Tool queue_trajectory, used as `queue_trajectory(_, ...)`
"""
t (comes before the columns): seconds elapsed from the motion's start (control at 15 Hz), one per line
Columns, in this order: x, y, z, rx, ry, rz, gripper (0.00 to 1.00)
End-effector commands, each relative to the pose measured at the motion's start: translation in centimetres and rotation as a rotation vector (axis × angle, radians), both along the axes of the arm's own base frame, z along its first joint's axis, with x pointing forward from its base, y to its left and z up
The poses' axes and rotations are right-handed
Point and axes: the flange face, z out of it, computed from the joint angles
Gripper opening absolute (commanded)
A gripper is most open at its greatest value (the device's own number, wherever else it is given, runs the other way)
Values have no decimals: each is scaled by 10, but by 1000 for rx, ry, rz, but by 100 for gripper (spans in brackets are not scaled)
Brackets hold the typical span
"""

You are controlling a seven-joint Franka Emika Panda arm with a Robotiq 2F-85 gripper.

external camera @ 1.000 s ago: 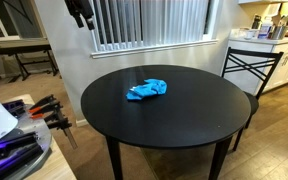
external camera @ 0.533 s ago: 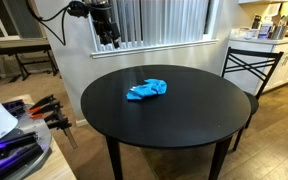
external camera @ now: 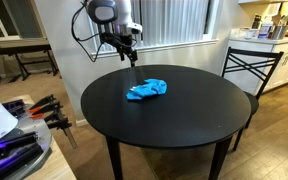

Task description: Wipe the table using the blue rug

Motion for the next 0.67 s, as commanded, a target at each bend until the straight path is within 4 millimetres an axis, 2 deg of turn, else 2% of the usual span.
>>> queue_trajectory(0.0,57,-12,-60,79,41,3,100)
queue_trajectory(0.13,67,-12,-73,190,97,58,100)
queue_trajectory(0.2,52,-6,-65,98,88,18,100)
queue_trajectory(0.33,65,-13,-80,149,109,34,100)
queue_trajectory(0.6,71,-13,-79,161,101,41,100)
